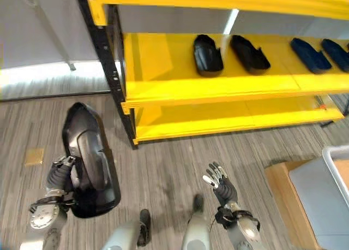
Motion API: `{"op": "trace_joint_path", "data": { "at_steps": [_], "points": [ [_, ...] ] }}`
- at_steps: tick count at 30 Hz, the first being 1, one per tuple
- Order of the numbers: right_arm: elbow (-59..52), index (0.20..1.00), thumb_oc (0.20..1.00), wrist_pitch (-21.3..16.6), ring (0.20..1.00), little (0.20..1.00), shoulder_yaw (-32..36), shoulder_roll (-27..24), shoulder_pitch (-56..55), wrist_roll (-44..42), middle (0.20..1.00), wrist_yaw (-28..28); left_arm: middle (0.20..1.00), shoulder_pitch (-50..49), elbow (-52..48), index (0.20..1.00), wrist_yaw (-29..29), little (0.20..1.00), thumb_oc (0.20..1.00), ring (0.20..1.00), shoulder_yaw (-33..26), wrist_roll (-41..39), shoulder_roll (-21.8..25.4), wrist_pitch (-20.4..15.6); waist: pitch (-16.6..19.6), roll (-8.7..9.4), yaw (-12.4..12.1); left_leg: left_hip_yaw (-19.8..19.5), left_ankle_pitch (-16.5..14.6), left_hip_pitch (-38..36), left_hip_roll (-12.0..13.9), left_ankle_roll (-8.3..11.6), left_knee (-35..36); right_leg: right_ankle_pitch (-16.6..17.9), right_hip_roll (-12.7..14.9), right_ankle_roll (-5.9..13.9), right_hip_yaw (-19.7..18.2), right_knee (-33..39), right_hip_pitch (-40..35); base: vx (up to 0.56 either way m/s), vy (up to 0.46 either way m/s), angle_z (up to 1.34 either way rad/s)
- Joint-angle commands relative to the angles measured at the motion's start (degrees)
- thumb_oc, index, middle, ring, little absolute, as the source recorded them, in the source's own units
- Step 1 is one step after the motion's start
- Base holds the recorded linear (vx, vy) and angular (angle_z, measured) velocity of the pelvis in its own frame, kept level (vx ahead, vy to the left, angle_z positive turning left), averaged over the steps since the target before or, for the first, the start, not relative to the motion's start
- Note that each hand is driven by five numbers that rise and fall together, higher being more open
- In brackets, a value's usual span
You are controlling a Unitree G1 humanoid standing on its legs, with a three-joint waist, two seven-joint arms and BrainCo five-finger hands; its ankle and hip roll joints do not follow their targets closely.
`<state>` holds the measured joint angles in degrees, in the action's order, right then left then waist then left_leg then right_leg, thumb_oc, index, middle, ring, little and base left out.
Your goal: Move parts from the plastic box to the shelf.
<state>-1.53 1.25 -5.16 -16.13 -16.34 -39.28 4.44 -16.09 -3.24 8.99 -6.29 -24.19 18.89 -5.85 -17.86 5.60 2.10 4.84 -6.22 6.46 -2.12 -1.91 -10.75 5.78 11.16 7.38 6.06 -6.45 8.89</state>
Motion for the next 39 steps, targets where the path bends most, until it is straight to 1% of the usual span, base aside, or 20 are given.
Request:
{"op": "trace_joint_path", "data": {
  "at_steps": [1,4,10,11,12,13,14,15,16,18,19,20,21,23,25,26,30,35,38,39],
  "points": [
    [-1.8,1.0,1.0,-3.0,1.0,1.0,2.0,-2.2,2.5,-1.6,1.0,0.1,0.2,2.5,-5.9,0.2,-1.1,0.2,0.2,0.2,-1.2,-1.2,2.8,-3.7,3.2,-2.3,1.9,-5.1,0.1,-9.9,13.3,6.39,8.0,-3.8,1.0,2.0,1.2,-1.8,0.1,0.13,-0.281,-0.04],
    [-1.2,1.0,1.0,-3.6,1.0,1.0,2.8,-2.5,3.1,-1.8,1.0,-1.0,0.2,3.0,-5.5,0.2,-1.2,0.2,0.2,0.2,0.0,-2.4,2.4,-3.3,3.8,-3.28,2.6,-6.4,1.7,-10.4,16.1,7.54,9.6,-7.9,0.2,0.85,3.2,-8.1,1.2,0.12,-0.23,0.43],
    [-0.7,1.0,1.0,-3.7,1.0,1.0,4.0,-3.3,1.7,-1.4,1.0,-1.2,0.2,2.2,-5.3,0.2,-2.0,0.2,0.2,0.2,1.0,-3.5,1.4,-2.5,3.8,-4.52,2.9,-7.5,4.6,-9.4,18.7,8.36,8.3,-12.4,-1.5,-1.79,5.0,-11.4,1.3,0.1,-0.234,0.46],
    [-0.7,1.0,1.0,-3.5,1.0,1.0,3.9,-3.8,1.3,-1.1,1.0,-0.8,0.2,1.7,-5.4,0.2,-2.3,0.2,0.2,0.2,0.4,-3.7,1.1,-2.4,3.3,-4.22,2.3,-7.8,8.0,-6.9,18.6,8.5,3.1,-12.7,-2.7,-3.1,4.7,-9.7,0.0,0.02,-0.118,0.07],
    [-0.7,1.0,1.0,-3.5,1.0,1.0,3.9,-3.8,1.3,-1.1,1.0,-0.8,0.2,1.7,-5.4,0.2,-2.3,0.2,0.2,0.2,0.4,-3.7,1.1,-2.4,3.4,-4.28,2.4,-8.0,7.9,-6.6,18.6,8.53,2.7,-12.7,-2.7,-3.13,4.8,-9.6,0.1,0.01,-0.277,0.03],
    [-0.8,1.0,1.0,-3.7,1.0,1.0,3.6,-4.5,1.2,-1.1,1.0,-0.5,0.2,1.2,-5.7,0.2,-2.5,0.2,0.2,0.2,-0.1,-3.8,0.9,-2.3,1.6,-3.26,0.8,-9.4,12.5,-1.7,17.1,7.71,-7.5,-12.7,-4.1,-5.24,4.5,-5.9,-2.6,-0.05,-0.243,-0.1],
    [-1.0,1.0,1.0,-3.8,1.0,1.0,3.8,-4.7,1.1,-1.2,1.0,-0.5,0.2,1.1,-5.9,0.2,-2.5,0.2,0.2,0.2,-0.1,-3.8,1.1,-2.2,0.6,-2.33,0.4,-10.1,14.4,2.1,16.3,6.89,-12.5,-12.2,-4.2,-6.07,5.1,-4.1,-3.8,-0.06,-0.323,-0.06],
    [-1.1,1.0,1.0,-3.9,1.0,1.0,3.9,-5.1,0.9,-1.1,1.0,-0.4,0.2,1.0,-6.1,0.2,-2.5,0.2,0.2,0.2,-0.2,-3.6,1.2,-2.2,-0.5,-1.51,-0.1,-9.4,14.3,4.7,15.4,6.18,-16.9,-12.2,-4.3,-6.74,5.6,-2.9,-5.1,-0.02,-0.19,-0.09],
    [-1.2,1.0,1.0,-4.0,1.0,1.0,4.1,-5.3,0.8,-1.0,1.0,-0.6,0.2,0.9,-6.2,0.2,-2.6,0.2,0.2,0.2,-0.2,-3.7,1.2,-2.2,-1.0,-1.16,-0.5,-8.9,12.7,5.5,14.0,5.99,-17.0,-12.4,-4.3,-6.72,5.6,-2.1,-5.9,0.05,-0.119,-0.06],
    [-0.9,1.0,1.0,-3.9,1.0,1.0,4.6,-5.4,1.2,-0.5,1.0,-1.1,0.2,1.3,-6.1,0.2,-2.5,0.2,0.2,0.2,-0.3,-3.7,1.2,-2.4,-1.4,-1.15,-1.3,-7.0,8.9,9.9,10.4,6.25,-12.2,-12.3,-3.6,-5.68,5.9,-0.1,-7.5,0.09,0.001,0.03],
    [-0.9,1.0,1.0,-3.9,1.0,1.0,4.5,-5.4,1.2,-0.5,1.0,-1.1,0.2,1.3,-6.1,0.2,-2.5,0.2,0.2,0.2,-0.3,-3.7,1.2,-2.4,-1.5,-1.17,-1.4,-6.9,8.7,9.7,10.5,6.28,-12.4,-12.5,-3.7,-5.68,5.8,-0.2,-7.7,0.21,0.104,0.19],
    [-0.6,1.0,1.0,-3.9,1.0,1.0,4.6,-5.6,1.2,0.3,1.0,-0.8,0.2,0.9,-6.1,0.2,-2.3,0.2,0.2,0.2,-0.5,-3.5,0.8,-2.6,-0.8,-2.11,-2.2,-6.5,12.0,10.4,11.5,7.12,0.3,-12.4,-4.4,-4.39,5.2,1.1,-8.6,0.26,0.126,-0.01],
    [-0.5,1.0,1.0,-4.1,1.0,1.0,4.8,-5.6,0.7,0.5,1.0,-0.8,0.2,0.8,-6.2,0.2,-2.3,0.2,0.2,0.2,-0.6,-2.7,0.7,-2.8,-0.7,-2.52,-2.3,-5.4,15.2,11.4,12.8,7.93,5.0,-12.7,-4.4,-4.02,5.3,1.4,-9.7,0.33,0.16,-0.22],
    [-0.3,1.0,1.0,-4.2,1.0,1.0,5.2,-5.5,0.2,1.3,1.0,-0.6,0.2,0.7,-5.8,0.2,-2.3,0.2,0.2,0.2,-0.8,-2.3,0.6,-3.0,-0.2,-2.94,-3.2,-6.1,16.8,10.8,13.5,8.59,10.3,-13.6,-4.3,-3.27,4.8,1.3,-11.5,0.31,0.157,-0.46],
    [0.2,1.0,1.0,-4.0,1.0,1.0,4.6,-4.4,0.1,2.2,1.0,0.4,0.2,0.9,-5.0,0.2,-2.4,0.2,0.2,0.2,-0.7,-2.1,0.4,-3.2,1.2,-3.18,-3.4,-6.8,16.8,8.1,13.4,8.99,10.7,-14.2,-3.9,-2.07,3.5,1.8,-13.8,0.41,0.266,-0.58],
    [0.0,1.0,1.0,-3.9,1.0,1.0,4.8,-4.1,0.0,1.8,1.0,0.6,0.2,1.1,-5.0,0.2,-2.7,0.2,0.2,0.2,-0.7,-2.4,0.7,-3.4,1.5,-2.85,-3.2,-5.8,15.7,8.0,13.2,8.54,9.4,-14.0,-3.1,-1.66,3.4,2.4,-14.4,0.34,0.263,-0.75],
    [-0.4,1.0,1.0,-3.6,1.0,1.0,4.2,-2.6,0.5,1.1,1.0,1.0,0.2,1.9,-5.0,0.2,-2.4,0.2,0.2,0.2,-0.6,-2.7,2.4,-3.9,2.3,-1.24,-3.3,-3.2,11.2,9.3,11.1,6.59,4.1,-11.4,0.7,0.33,2.1,4.1,-15.3,0.21,0.205,-0.59],
    [-0.1,1.0,1.0,-3.6,1.0,1.0,2.7,-1.7,3.1,0.8,1.0,0.5,0.2,3.0,-5.1,0.2,-0.9,0.2,0.2,0.2,-0.8,-3.0,4.2,-4.1,2.9,0.37,-3.4,-2.1,6.0,11.9,8.5,4.19,-1.2,-7.1,3.8,2.14,1.1,3.7,-13.8,0.16,0.198,-0.2],
    [0.1,1.0,1.0,-3.5,1.0,1.0,1.9,-1.0,4.3,0.4,1.0,0.5,0.2,4.3,-4.8,0.2,-0.3,0.2,0.2,0.2,-0.4,-2.4,5.7,-3.9,2.7,0.55,-3.0,-2.3,4.2,11.1,6.7,2.09,-0.9,-1.9,4.5,2.43,-0.2,-3.9,-9.7,0.14,0.251,0.26],
    [0.0,1.0,1.0,-3.9,1.0,1.0,1.2,-1.1,5.1,-0.2,1.0,0.5,0.2,4.9,-4.9,0.2,0.2,0.2,0.2,0.2,-0.2,-2.0,6.5,-4.2,1.2,-0.3,-2.0,-2.6,3.7,9.7,6.1,1.05,-0.2,0.4,3.1,1.92,-1.8,-10.6,-5.8,0.1,0.295,0.11]
  ]
}}
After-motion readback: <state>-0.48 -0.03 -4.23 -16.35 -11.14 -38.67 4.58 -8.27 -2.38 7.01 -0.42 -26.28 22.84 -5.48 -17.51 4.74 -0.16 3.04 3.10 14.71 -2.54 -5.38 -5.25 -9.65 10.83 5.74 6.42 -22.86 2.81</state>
